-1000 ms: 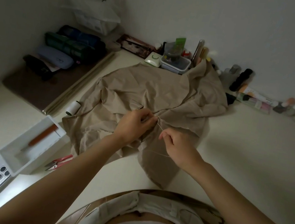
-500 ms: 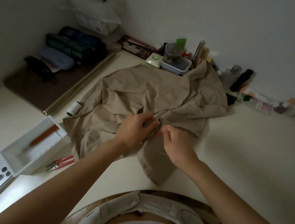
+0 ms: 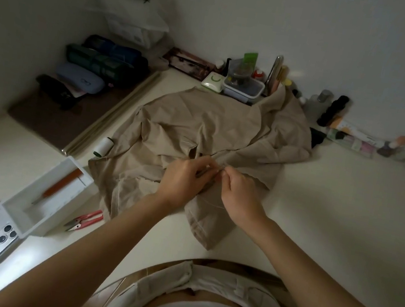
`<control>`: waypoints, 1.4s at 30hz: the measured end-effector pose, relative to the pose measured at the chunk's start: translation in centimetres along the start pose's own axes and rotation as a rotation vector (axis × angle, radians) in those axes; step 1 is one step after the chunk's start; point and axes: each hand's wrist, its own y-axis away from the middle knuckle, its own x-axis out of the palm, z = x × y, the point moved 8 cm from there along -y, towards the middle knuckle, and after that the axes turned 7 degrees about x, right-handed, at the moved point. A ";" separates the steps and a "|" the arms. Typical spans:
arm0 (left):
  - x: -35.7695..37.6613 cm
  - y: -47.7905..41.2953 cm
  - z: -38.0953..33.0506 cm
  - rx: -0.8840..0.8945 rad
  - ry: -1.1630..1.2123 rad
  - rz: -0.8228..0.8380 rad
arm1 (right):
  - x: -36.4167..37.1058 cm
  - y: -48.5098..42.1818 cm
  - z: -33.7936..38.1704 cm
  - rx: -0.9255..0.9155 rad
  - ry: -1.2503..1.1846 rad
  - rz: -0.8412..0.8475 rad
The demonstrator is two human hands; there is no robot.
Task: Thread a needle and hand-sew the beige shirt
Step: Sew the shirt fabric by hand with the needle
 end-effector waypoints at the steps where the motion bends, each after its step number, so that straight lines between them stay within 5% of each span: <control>1: 0.1 0.1 -0.1 0.018 -0.016 0.006 | 0.1 -0.1 -0.2 0.007 -0.001 0.000; 13: -1.0 -0.1 1.8 -0.166 -0.002 -0.058 | 1.3 0.6 -0.1 0.067 -0.202 0.173; 22: 0.0 0.0 1.2 -0.056 0.011 -0.005 | 0.2 -0.4 0.7 0.091 -0.154 0.136; 27: -0.2 0.2 2.3 -0.088 0.004 -0.015 | -2.4 -1.4 0.4 0.050 -0.086 -0.065; 30: -0.2 0.1 1.9 -0.068 -0.015 -0.009 | -1.9 -2.5 -0.1 0.127 -0.096 0.010; 38: -0.3 0.2 1.6 -0.087 0.013 0.013 | 0.4 -3.3 -1.4 0.274 -0.417 0.187; 42: -0.3 0.2 1.8 -0.072 -0.023 0.061 | 0.1 -3.6 -1.8 0.336 -0.573 0.126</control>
